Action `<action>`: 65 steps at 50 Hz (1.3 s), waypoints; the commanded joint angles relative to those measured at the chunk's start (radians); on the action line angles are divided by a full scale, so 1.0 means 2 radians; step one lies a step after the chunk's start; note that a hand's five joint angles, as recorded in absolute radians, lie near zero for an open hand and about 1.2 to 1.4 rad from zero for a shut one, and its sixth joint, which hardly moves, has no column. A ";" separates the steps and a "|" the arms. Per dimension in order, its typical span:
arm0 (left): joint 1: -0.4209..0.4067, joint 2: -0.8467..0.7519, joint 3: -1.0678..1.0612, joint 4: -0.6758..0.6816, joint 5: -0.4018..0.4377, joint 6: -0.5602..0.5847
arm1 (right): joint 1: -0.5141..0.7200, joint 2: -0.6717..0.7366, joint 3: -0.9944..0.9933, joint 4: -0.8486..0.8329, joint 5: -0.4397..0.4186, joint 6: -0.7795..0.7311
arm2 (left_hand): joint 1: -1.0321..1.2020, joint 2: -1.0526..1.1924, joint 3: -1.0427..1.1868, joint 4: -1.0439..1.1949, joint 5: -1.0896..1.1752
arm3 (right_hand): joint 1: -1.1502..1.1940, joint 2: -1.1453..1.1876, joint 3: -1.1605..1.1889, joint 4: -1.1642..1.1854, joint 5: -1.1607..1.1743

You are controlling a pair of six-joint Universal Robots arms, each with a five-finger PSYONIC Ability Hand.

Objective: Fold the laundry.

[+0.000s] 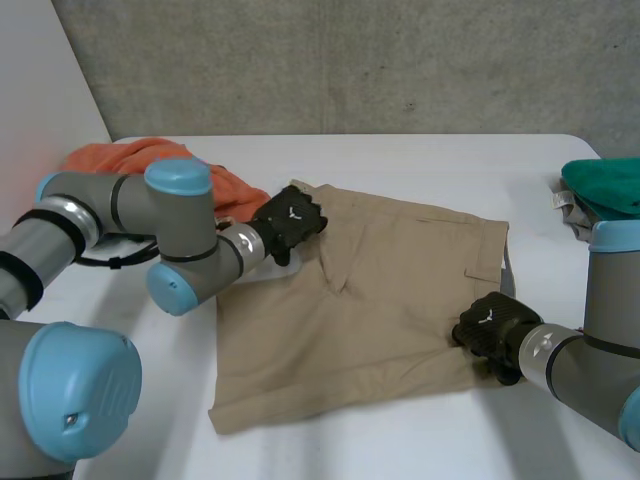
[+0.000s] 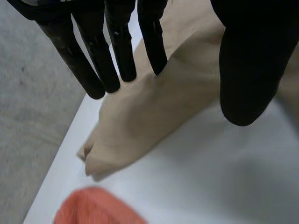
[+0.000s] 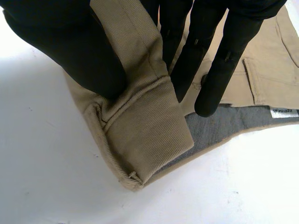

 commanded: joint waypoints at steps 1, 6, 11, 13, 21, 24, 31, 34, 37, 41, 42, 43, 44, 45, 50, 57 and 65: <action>0.007 -0.007 -0.003 0.009 -0.012 0.004 | -0.002 0.000 -0.002 -0.005 0.000 0.001 | 0.248 0.253 0.253 0.255 0.256 | 0.142 0.107 0.098 0.099 0.096; 0.001 0.010 -0.018 0.009 -0.033 0.011 | -0.001 -0.002 0.000 -0.005 0.000 0.002 | 0.386 0.392 0.392 0.393 0.395 | 0.142 0.107 0.098 0.099 0.096; -0.005 0.047 -0.062 0.009 -0.097 0.031 | 0.000 -0.002 0.000 -0.005 0.000 0.001 | 0.386 0.392 0.392 0.393 0.395 | 0.142 0.107 0.098 0.099 0.096; -0.003 0.065 -0.089 0.010 -0.121 0.041 | 0.000 -0.003 0.000 -0.005 0.000 0.001 | 0.386 0.392 0.392 0.393 0.395 | 0.142 0.107 0.098 0.099 0.096; 0.005 0.102 -0.147 0.012 -0.126 0.037 | 0.000 -0.006 0.000 -0.004 0.000 0.000 | 0.386 0.392 0.392 0.393 0.395 | 0.142 0.107 0.098 0.099 0.096; 0.002 0.112 -0.146 0.028 -0.110 0.021 | -0.001 -0.008 0.000 -0.004 0.001 0.001 | 0.354 0.360 0.360 0.362 0.363 | 0.142 0.107 0.098 0.099 0.096; -0.007 0.119 -0.138 0.091 -0.041 -0.069 | -0.003 -0.012 0.000 -0.005 0.000 0.003 | -0.096 -0.091 -0.091 -0.089 -0.088 | 0.142 0.107 0.098 0.099 0.096; -0.009 0.113 -0.123 0.098 0.011 -0.105 | -0.003 -0.012 0.000 -0.005 0.000 0.005 | -0.095 -0.089 -0.089 -0.088 -0.087 | 0.142 0.107 0.098 0.099 0.096; -0.013 0.093 -0.090 0.084 0.056 -0.135 | -0.006 -0.013 0.000 -0.005 0.000 0.005 | -0.082 -0.076 -0.076 -0.075 -0.073 | 0.142 0.107 0.098 0.099 0.096; -0.019 0.054 -0.034 0.054 0.060 -0.129 | -0.007 -0.013 0.000 -0.005 -0.001 0.005 | -0.053 -0.047 -0.047 -0.045 -0.044 | 0.142 0.107 0.098 0.099 0.096; -0.020 0.046 -0.021 0.048 0.061 -0.126 | -0.008 -0.013 0.000 -0.005 -0.001 0.005 | -0.045 -0.039 -0.040 -0.038 -0.037 | 0.142 0.107 0.098 0.099 0.096; -0.023 0.030 0.003 0.035 0.066 -0.116 | -0.009 -0.013 0.000 -0.005 -0.001 0.005 | -0.034 -0.028 -0.028 -0.026 -0.025 | 0.142 0.107 0.098 0.099 0.096; -0.025 0.020 0.015 0.027 0.069 -0.110 | -0.009 -0.013 0.000 -0.005 -0.001 0.006 | -0.032 -0.026 -0.026 -0.025 -0.024 | 0.142 0.107 0.098 0.099 0.096; -0.026 0.013 0.025 0.021 0.071 -0.105 | -0.009 -0.013 0.000 -0.005 -0.002 0.006 | -0.032 -0.026 -0.026 -0.025 -0.023 | 0.142 0.107 0.098 0.099 0.096; -0.038 -0.027 0.077 -0.009 0.083 -0.069 | -0.011 -0.013 0.001 -0.005 -0.002 0.007 | -0.032 -0.026 -0.026 -0.025 -0.023 | 0.142 0.107 0.098 0.099 0.096; -0.046 -0.053 0.105 -0.029 0.083 -0.031 | -0.013 -0.013 0.002 -0.005 -0.003 0.008 | -0.029 -0.023 -0.023 -0.022 -0.021 | 0.142 0.107 0.098 0.099 0.096; -0.041 -0.066 0.114 -0.034 0.068 0.012 | -0.015 -0.013 0.002 -0.005 -0.009 0.009 | 0.033 0.038 0.038 0.040 0.041 | 0.142 0.107 0.098 0.099 0.096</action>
